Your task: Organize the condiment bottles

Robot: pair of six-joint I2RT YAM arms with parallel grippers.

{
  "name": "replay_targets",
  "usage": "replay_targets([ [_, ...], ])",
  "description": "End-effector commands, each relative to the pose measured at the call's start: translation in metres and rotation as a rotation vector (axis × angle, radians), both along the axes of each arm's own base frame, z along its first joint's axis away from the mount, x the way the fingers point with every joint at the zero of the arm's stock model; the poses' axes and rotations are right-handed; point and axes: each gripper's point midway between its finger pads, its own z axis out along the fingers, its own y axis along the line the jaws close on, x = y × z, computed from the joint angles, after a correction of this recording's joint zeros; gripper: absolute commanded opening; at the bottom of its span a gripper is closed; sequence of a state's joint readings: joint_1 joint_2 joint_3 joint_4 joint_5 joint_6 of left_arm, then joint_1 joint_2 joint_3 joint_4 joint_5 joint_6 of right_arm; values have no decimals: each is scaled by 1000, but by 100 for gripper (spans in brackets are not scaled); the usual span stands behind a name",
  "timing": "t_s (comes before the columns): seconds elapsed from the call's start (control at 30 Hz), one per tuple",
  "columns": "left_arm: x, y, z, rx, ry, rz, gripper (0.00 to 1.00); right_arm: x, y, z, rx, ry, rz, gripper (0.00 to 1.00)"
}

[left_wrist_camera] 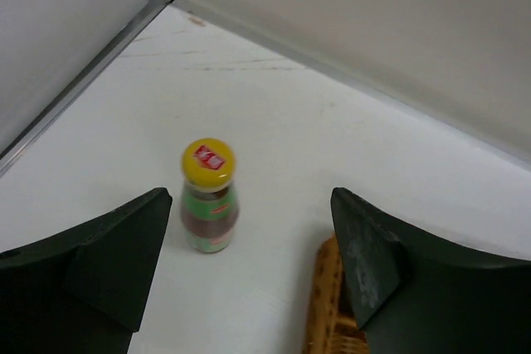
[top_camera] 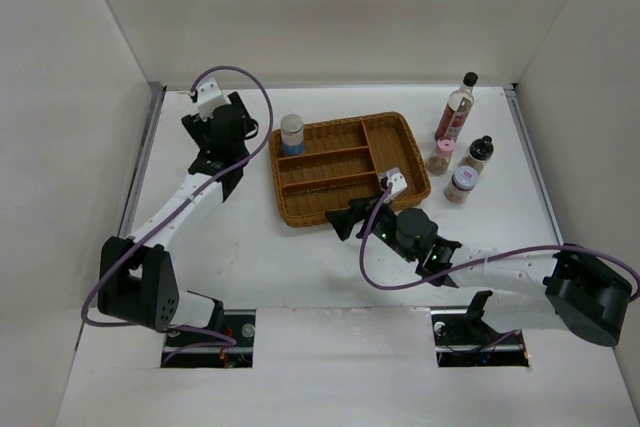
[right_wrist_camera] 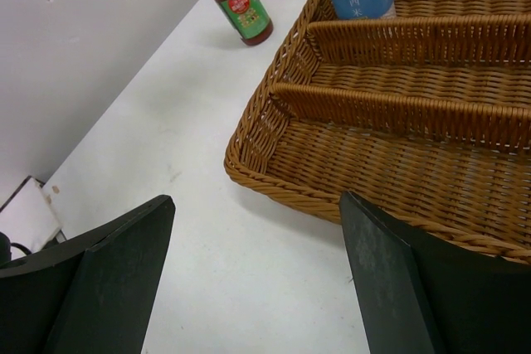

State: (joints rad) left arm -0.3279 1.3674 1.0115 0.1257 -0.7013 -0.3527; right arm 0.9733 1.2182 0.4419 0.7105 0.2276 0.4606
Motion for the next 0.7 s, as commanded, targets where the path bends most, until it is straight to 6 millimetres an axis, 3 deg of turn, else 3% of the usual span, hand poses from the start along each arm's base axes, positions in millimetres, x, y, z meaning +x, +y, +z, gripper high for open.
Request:
replay_targets([
  [0.0, -6, 21, -31, 17, 92, 59, 76, 4, 3, 16, 57, -27, -3, 88],
  [0.3, 20, 46, -45, 20, 98, 122, 71, 4, 5, 14, 52, -23, 3, 89],
  [0.67, 47, 51, -51, 35, 110, 130, 65, 3, 6, 13, 50, -21, 9, 89],
])
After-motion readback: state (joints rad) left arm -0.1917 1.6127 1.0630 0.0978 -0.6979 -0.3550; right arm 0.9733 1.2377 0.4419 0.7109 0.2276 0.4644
